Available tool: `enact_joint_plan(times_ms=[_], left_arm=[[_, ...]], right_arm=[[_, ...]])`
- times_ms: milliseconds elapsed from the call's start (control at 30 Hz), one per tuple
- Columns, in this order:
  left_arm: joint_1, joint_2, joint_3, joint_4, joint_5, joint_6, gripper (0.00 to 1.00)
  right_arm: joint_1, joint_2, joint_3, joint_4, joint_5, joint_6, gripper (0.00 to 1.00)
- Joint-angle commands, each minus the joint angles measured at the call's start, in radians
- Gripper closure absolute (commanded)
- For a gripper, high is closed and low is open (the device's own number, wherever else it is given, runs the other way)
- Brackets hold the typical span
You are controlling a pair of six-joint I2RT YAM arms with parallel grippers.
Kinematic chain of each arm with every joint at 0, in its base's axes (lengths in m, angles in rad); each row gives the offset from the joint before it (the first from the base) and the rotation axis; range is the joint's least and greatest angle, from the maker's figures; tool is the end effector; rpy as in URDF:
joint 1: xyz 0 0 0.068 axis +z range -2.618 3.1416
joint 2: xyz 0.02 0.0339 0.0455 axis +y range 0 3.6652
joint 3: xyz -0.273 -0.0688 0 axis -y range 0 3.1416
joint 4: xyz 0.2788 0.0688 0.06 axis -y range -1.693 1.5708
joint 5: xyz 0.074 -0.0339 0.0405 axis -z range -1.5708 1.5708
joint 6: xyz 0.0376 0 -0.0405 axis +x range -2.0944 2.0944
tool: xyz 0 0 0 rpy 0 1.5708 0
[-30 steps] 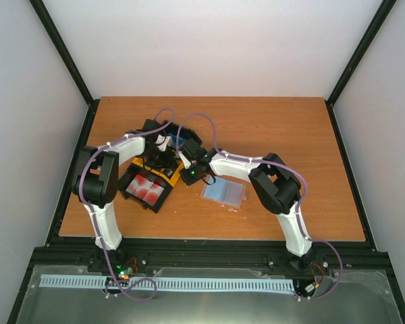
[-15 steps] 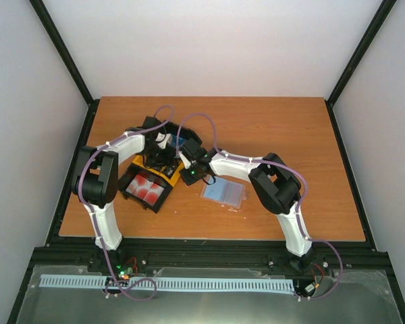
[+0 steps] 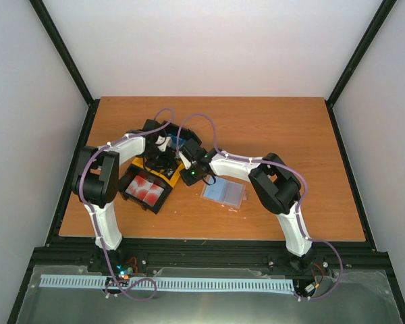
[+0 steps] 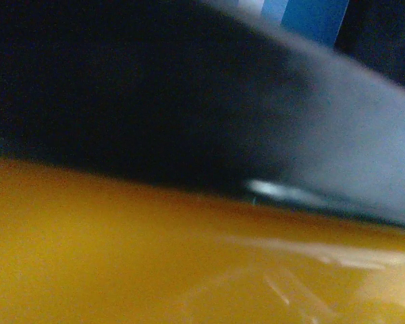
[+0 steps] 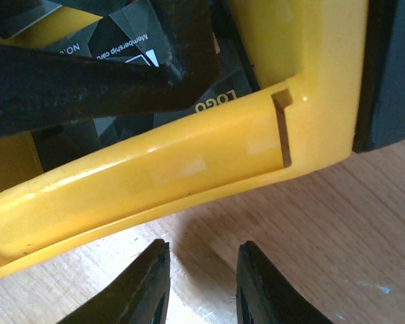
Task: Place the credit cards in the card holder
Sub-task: Pick up the credit card from the storage box.
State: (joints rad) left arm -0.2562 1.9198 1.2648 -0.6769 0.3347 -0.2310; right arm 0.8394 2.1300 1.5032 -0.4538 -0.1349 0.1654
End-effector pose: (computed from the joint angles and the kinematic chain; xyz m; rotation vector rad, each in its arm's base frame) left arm 0.3808 -0.1125 0.1414 0.0966 2.9374 -0.5668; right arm 0.3156 0.3593 0.1318 -0.9476 2.5650 0.4912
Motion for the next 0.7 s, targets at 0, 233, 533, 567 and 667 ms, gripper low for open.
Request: enact_joint_plan(times_ms=[0, 233, 533, 567, 667], left_arm=[[-0.009, 0.028, -0.011, -0.013, 0.057, -0.014, 0.4], [-0.008, -0.011, 0.048, -0.088, 0.143, -0.001, 0.44], [-0.008, -0.045, 0.051, -0.122, 0.2, 0.001, 0.53], [-0.008, -0.047, 0.048, -0.125, 0.204, 0.002, 0.54], [-0.008, -0.055, 0.047, -0.132, 0.232, 0.002, 0.6]], right_arm=[[0.009, -0.002, -0.01, 0.003, 0.008, 0.006, 0.71], [0.009, -0.007, -0.017, 0.003, 0.016, 0.005, 0.71], [0.009, -0.006, -0.016, 0.006, 0.011, 0.005, 0.71], [0.009, -0.006, -0.016, 0.006, 0.012, 0.006, 0.71], [0.009, -0.005, -0.018, 0.007, 0.012, 0.006, 0.71]])
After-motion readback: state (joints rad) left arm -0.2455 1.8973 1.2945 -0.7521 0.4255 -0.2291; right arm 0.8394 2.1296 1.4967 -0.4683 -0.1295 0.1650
